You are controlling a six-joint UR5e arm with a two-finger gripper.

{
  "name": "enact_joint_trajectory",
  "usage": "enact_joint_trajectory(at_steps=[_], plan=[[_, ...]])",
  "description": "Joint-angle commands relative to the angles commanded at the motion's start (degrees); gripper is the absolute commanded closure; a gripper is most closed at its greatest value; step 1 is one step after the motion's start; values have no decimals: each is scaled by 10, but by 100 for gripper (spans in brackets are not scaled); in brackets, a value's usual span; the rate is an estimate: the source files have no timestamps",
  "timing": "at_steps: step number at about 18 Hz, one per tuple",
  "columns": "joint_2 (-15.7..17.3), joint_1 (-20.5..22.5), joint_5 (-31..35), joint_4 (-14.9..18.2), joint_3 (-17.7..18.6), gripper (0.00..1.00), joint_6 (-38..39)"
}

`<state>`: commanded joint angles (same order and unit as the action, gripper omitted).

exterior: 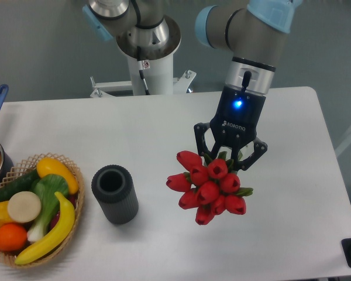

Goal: Insert the flowers into the vase
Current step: 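Hold the red tulip bunch in the gripper and begin moving toward the black vase, then carry the tulips over the black vase, tilting stems down toward its opening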

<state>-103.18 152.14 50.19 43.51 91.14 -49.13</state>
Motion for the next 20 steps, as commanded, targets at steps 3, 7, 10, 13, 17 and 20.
enact_joint_trajectory(at_steps=[3,7,10,13,17,20], plan=[[0,0,0,0,4,63,-2],[0,-1,0,0,5,63,-1],[-1,-4,0,-1,5,63,-2],[-5,-7,1,-1,3,63,-4],[-8,-26,1,-4,3,63,-4],[-9,-40,-10,-10,1,63,-4]])
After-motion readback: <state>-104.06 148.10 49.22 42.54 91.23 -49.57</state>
